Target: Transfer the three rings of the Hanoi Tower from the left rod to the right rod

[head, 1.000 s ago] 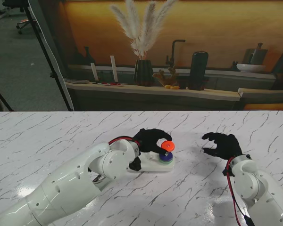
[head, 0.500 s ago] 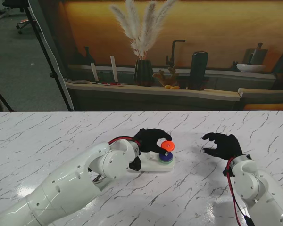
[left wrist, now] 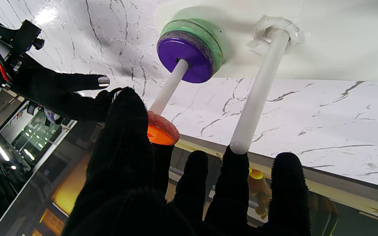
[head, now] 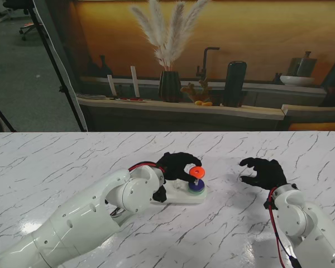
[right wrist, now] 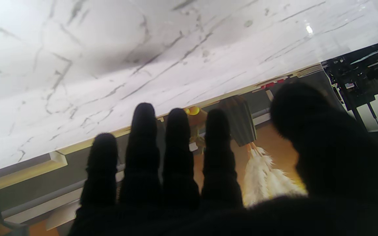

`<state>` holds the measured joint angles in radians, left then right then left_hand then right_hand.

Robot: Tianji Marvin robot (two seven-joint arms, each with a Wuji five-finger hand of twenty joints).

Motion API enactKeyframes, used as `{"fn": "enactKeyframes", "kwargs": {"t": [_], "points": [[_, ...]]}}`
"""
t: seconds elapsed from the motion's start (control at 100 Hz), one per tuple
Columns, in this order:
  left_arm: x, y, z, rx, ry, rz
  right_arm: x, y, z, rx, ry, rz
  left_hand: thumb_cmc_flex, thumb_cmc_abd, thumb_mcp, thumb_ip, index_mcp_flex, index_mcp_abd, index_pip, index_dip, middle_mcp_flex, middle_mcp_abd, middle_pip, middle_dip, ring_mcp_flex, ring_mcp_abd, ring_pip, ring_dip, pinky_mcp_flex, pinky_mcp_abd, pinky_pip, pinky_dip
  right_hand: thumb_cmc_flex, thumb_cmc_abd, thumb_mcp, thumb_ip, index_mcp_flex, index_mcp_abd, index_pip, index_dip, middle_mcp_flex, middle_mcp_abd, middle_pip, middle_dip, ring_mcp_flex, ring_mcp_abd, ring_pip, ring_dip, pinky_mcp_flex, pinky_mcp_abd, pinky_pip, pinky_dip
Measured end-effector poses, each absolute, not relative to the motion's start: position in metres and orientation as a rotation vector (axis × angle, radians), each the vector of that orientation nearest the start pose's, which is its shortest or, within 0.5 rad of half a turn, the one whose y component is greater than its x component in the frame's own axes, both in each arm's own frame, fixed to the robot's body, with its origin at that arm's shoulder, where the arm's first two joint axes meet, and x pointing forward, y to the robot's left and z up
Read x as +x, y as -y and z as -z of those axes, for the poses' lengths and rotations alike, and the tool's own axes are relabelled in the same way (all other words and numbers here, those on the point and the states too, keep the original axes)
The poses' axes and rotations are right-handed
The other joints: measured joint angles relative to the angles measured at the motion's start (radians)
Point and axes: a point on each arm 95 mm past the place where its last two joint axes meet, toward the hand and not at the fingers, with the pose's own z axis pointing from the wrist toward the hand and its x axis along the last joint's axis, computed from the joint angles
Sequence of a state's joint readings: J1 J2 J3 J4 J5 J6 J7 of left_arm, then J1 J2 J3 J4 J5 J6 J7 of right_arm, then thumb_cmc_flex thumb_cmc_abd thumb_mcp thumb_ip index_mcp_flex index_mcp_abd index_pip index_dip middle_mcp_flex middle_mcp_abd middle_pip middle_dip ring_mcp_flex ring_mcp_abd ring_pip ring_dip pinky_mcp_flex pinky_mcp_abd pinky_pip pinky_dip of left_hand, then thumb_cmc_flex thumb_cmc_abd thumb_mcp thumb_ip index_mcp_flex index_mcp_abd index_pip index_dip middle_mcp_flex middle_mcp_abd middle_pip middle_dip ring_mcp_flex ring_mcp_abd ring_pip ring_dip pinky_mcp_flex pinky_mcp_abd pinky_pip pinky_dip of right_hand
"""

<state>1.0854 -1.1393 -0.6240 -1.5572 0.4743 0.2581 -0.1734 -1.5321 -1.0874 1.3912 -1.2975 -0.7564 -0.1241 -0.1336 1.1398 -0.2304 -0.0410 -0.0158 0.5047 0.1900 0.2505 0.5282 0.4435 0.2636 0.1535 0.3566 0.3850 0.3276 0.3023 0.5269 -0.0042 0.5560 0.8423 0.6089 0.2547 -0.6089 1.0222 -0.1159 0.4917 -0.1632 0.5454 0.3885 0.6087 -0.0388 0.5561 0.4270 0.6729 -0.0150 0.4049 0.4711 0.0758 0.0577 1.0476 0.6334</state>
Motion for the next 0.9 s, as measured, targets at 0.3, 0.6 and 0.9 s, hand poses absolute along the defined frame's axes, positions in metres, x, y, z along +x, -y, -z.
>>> {"fn": "enactKeyframes", "kwargs": {"t": [0.3, 0.6, 0.9], "points": [[0.428, 0.174, 0.292, -1.468, -1.83, 1.657, 0.418, 0.122, 0.37, 1.515, -1.2, -1.445, 0.0, 0.0, 0.0, 0.0, 0.0, 0.0, -0.001, -0.013, 0.0, 0.0, 0.0, 0.0, 0.002, 0.0, 0.02, 0.012, 0.018, 0.0, 0.073, 0.024, 0.0, 0.0, 0.0, 0.0, 0.0, 0.0, 0.0, 0.0, 0.0, 0.0, 0.0, 0.0, 0.0, 0.0, 0.0, 0.0, 0.0, 0.0, 0.0, 0.0], [0.429, 0.174, 0.3, -1.449, -1.834, 1.662, 0.418, 0.124, 0.37, 1.517, -1.197, -1.442, -0.011, -0.086, 0.045, 0.024, -0.059, 0.006, -0.065, -0.086, -0.031, 0.0, 0.0, 0.0, 0.002, 0.0, 0.033, 0.022, 0.036, 0.012, 0.101, 0.038, 0.0, 0.0, 0.0, 0.0, 0.0, 0.0, 0.0, 0.0, 0.0, 0.0, 0.0, 0.0, 0.0, 0.0, 0.0, 0.0, 0.0, 0.0, 0.0, 0.0], [0.429, 0.173, 0.302, -1.439, -1.864, 1.656, 0.418, 0.123, 0.37, 1.515, -1.199, -1.442, -0.105, -0.153, 0.145, 0.025, -0.143, 0.035, -0.156, -0.123, -0.173, 0.014, -0.087, -0.028, -0.124, 0.0, -0.092, -0.05, -0.038, 0.012, -0.036, -0.016, 0.0, 0.0, 0.0, 0.0, 0.0, 0.0, 0.0, 0.0, 0.0, 0.0, 0.0, 0.0, 0.0, 0.0, 0.0, 0.0, 0.0, 0.0, 0.0, 0.0]]}}
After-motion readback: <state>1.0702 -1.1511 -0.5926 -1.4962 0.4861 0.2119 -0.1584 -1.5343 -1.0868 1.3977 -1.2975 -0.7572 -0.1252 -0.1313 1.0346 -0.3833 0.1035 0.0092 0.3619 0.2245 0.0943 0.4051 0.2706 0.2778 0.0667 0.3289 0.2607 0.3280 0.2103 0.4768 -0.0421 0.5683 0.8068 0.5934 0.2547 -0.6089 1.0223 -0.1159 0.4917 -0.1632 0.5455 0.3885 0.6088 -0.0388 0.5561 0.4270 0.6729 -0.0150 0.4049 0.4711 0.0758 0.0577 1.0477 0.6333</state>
